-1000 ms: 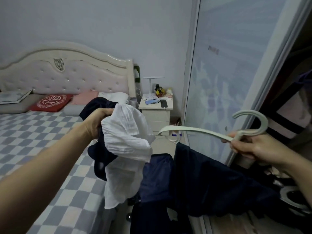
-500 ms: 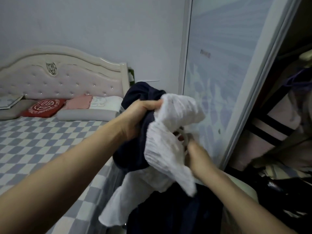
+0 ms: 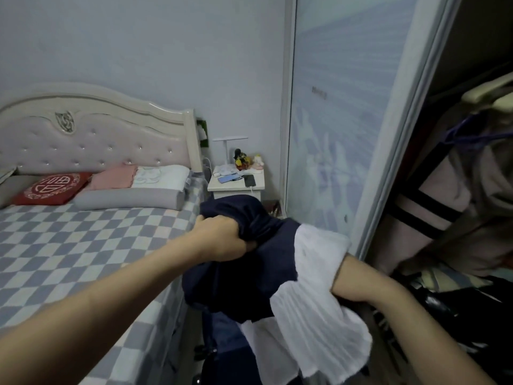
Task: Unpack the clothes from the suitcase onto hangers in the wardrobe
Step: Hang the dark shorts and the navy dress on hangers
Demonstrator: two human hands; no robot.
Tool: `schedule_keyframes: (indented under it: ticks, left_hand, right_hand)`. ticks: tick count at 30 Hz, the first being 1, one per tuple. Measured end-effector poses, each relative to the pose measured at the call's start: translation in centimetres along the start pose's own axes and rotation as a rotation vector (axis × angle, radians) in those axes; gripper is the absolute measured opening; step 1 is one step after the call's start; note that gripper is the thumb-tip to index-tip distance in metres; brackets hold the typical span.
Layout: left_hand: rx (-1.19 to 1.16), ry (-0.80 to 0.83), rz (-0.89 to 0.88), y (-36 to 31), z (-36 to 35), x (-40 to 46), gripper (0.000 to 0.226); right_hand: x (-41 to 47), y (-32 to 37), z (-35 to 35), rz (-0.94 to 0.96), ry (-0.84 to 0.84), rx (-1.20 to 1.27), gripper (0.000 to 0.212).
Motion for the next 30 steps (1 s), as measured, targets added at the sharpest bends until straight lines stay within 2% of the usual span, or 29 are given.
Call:
schedule_keyframes:
  ticks: [1,2,4,5,6,7,8,10,12,13,15,17,19,22,23,26,29,30]
  left_hand:
    - [-0.013,0.029,0.014,0.1,-0.3,0.1,0.031]
    - [-0.038,0.058,0.04,0.3,-0.6,0.2,0.034]
    - [-0.03,0.086,0.067,-0.1,-1.0,0.3,0.046]
    - [-0.014,0.087,0.064,-0.4,-0.9,0.3,0.048]
    - [-0.001,0.101,0.06,-0.7,-1.2,0.4,0.049]
    - [0.016,0.117,0.052,-1.0,-1.4,0.5,0.049]
    - [0.025,0.145,0.047,-1.1,-1.8,0.8,0.05]
    - [0.021,0.203,0.022,-1.2,-2.3,1.1,0.051]
    - [-0.039,0.245,-0.018,-0.4,-2.2,1.3,0.05]
    - [-0.071,0.25,-0.034,0.2,-2.0,1.3,0.047]
    - [-0.111,0.211,-0.031,1.7,-1.3,1.2,0.039]
    - [-0.083,0.138,-0.019,2.7,-0.6,0.8,0.035]
    - [-0.029,0.036,-0.04,2.5,0.0,0.7,0.036]
    - [0.027,-0.101,-0.087,1.3,1.0,0.0,0.037]
    - [0.031,-0.144,-0.103,1.1,1.3,-0.2,0.036]
    - [0.021,-0.254,-0.133,1.3,2.3,-0.9,0.027]
    - [-0.002,-0.316,-0.136,2.4,2.7,-1.5,0.022]
    - [-0.009,-0.33,-0.139,2.6,2.7,-1.6,0.021]
  right_hand:
    - [-1.3,2.4,1.0,0.149,-0.029,0.185,0.045]
    - [-2.5,4.0,2.0,0.311,-0.034,0.503,0.056]
    - [-3.5,3.9,4.0,0.564,-0.036,1.001,0.078]
    - [-3.2,2.4,5.0,0.589,-0.091,1.128,0.09]
    - [-2.9,1.4,5.0,0.514,-0.155,1.131,0.1]
    - [-2.5,0.5,4.8,0.414,-0.206,0.991,0.105]
    - [-2.2,0.6,4.1,0.311,-0.229,0.724,0.1]
    - [-1.4,0.0,2.4,0.122,-0.238,0.015,0.071]
    - [-1.4,-3.8,2.2,-0.177,-0.218,-0.424,0.049]
    - [-2.0,-6.6,2.6,-0.356,-0.18,-0.535,0.043]
    - [-3.6,-11.8,2.0,-0.679,0.055,-0.681,0.029]
    - [-5.0,-14.0,0.5,-0.814,0.252,-0.721,0.019]
    - [-4.1,-13.7,0.0,-0.758,0.236,-0.714,0.025]
    - [-0.6,-10.3,-0.1,-0.436,0.033,-0.568,0.014]
    - [0.1,-9.2,-0.4,-0.357,0.008,-0.501,0.02]
    - [0.3,-7.7,-0.1,-0.281,-0.04,-0.323,0.033]
    - [-0.5,-7.1,1.0,-0.203,-0.116,-0.196,0.018]
    - [-0.7,-6.7,1.1,-0.188,-0.132,-0.219,0.019]
Point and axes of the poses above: each hand's wrist, its own x-axis towards the middle knuckle, its own z-axis out of the back of the hand, y = z × x, the point moved 9 cm from there along x, towards the middle knuckle, and after that the axes turned 15 degrees about y, right-handed, at the moved point
